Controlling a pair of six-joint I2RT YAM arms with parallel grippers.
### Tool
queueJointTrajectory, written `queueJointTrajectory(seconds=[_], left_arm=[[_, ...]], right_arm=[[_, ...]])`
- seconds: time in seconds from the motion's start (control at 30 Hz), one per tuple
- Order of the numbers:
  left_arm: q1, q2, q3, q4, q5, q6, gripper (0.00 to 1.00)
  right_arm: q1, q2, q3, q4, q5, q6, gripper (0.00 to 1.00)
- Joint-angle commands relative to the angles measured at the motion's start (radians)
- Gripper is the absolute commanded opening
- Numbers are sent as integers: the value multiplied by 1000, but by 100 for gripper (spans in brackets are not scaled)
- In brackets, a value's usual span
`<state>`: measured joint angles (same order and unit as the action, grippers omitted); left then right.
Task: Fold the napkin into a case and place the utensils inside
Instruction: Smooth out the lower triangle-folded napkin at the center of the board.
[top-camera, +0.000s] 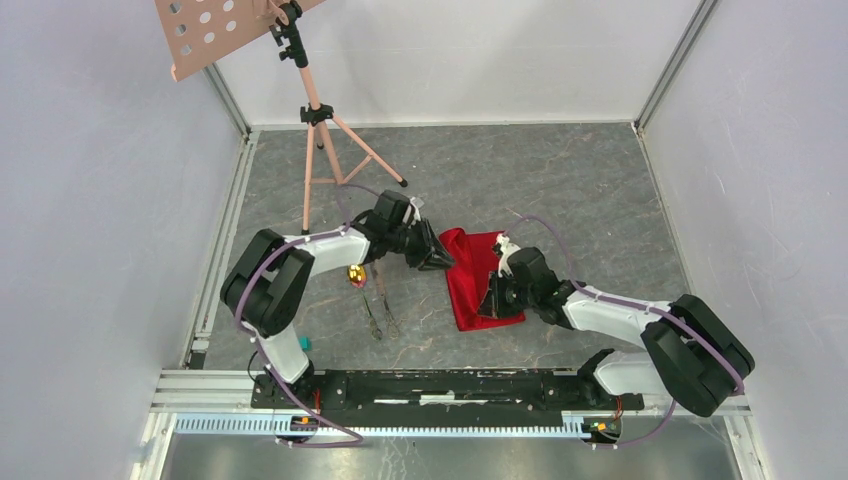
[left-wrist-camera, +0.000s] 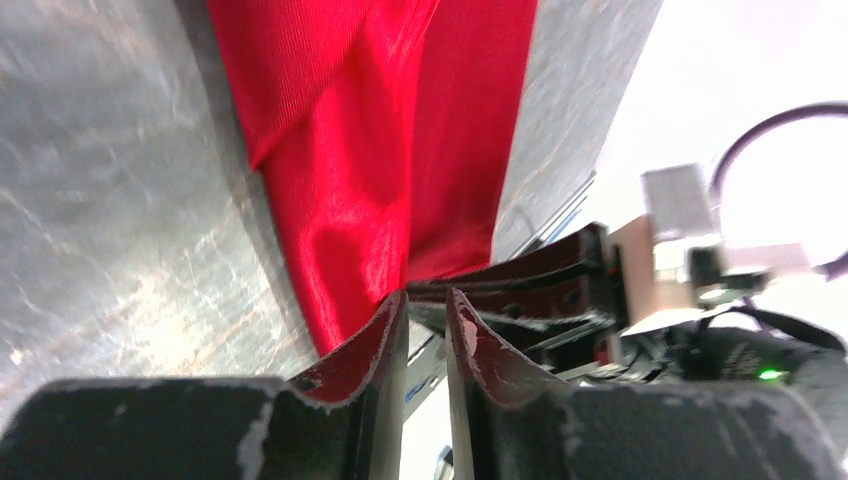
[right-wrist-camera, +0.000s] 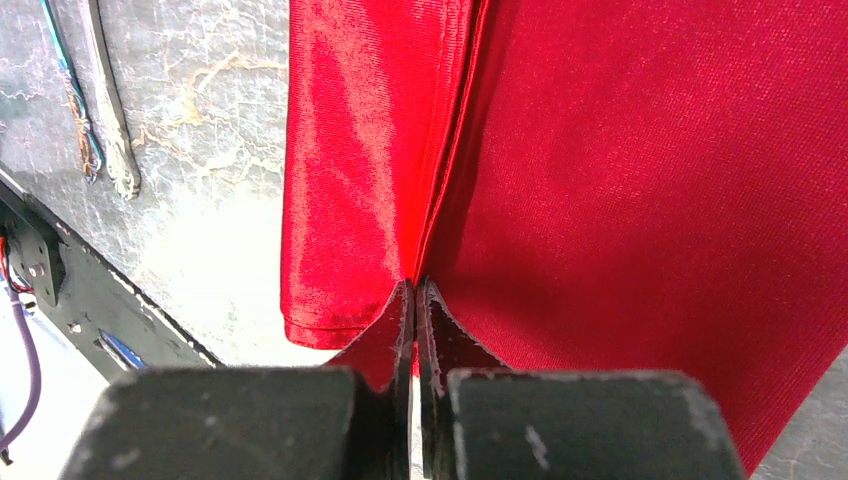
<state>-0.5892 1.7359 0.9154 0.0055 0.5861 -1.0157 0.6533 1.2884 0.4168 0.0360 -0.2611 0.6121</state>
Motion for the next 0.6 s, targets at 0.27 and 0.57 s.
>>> queueJointTrajectory(seconds=[0.27,0.57], left_arm=[[101,205,255,19,91,-27,23],[109,381,380,14,111,-54,21]], right_arm=[[-3,-43,-58,76,-9,21,0],[-4,-65,-68,89,-7,23,0]])
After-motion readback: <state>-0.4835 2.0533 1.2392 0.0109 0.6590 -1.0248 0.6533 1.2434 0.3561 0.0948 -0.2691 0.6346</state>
